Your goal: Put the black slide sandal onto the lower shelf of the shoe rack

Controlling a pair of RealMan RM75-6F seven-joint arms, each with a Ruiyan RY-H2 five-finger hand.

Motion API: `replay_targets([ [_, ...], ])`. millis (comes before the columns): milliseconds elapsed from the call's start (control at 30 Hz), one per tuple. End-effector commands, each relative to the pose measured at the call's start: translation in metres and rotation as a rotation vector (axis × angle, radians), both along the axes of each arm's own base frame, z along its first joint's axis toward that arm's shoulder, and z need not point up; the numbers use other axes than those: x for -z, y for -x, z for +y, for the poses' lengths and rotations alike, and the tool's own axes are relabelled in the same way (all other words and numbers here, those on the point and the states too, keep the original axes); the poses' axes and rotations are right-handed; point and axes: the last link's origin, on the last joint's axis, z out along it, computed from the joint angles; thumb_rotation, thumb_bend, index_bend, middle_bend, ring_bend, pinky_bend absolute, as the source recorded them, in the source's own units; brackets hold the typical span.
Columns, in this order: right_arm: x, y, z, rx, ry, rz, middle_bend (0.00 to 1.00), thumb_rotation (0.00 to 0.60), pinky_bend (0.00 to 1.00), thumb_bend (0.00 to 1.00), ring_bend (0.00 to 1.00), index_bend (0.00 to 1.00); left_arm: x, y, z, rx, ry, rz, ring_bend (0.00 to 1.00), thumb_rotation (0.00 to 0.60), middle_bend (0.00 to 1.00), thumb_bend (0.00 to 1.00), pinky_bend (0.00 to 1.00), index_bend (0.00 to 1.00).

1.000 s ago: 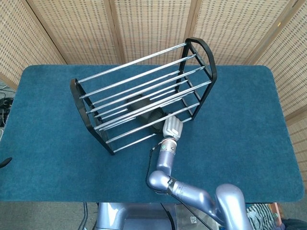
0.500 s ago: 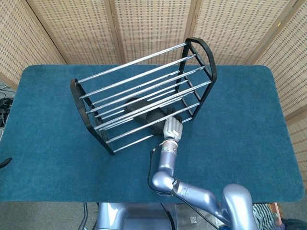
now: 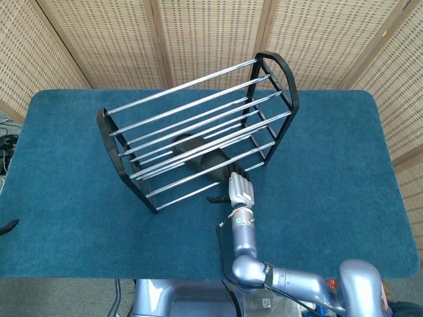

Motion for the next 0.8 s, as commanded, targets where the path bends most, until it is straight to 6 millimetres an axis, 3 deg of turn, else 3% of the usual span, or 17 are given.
replay_targets([
  [33, -0.013, 0.011, 0.013, -0.049, -0.050, -0.018, 0.00, 0.600, 0.00, 0.00, 0.00, 0.00, 0.001, -0.001, -0.001, 0.002, -0.002, 0.003, 0.00, 0.600, 0.00, 0.19, 0.00, 0.00],
  [233, -0.030, 0.015, 0.025, -0.118, -0.110, -0.039, 0.00, 0.600, 0.00, 0.00, 0.00, 0.00, 0.002, -0.003, -0.003, 0.006, -0.004, 0.013, 0.00, 0.600, 0.00, 0.19, 0.00, 0.00],
  [433, -0.046, 0.032, 0.028, -0.184, -0.110, -0.001, 0.00, 0.600, 0.00, 0.00, 0.00, 0.00, 0.004, -0.004, -0.003, 0.007, -0.007, 0.022, 0.00, 0.600, 0.00, 0.19, 0.00, 0.00],
  [800, -0.066, 0.099, 0.032, -0.329, -0.159, 0.111, 0.00, 0.600, 0.00, 0.00, 0.00, 0.00, 0.006, -0.006, -0.004, 0.008, -0.010, 0.042, 0.00, 0.600, 0.00, 0.19, 0.00, 0.00],
])
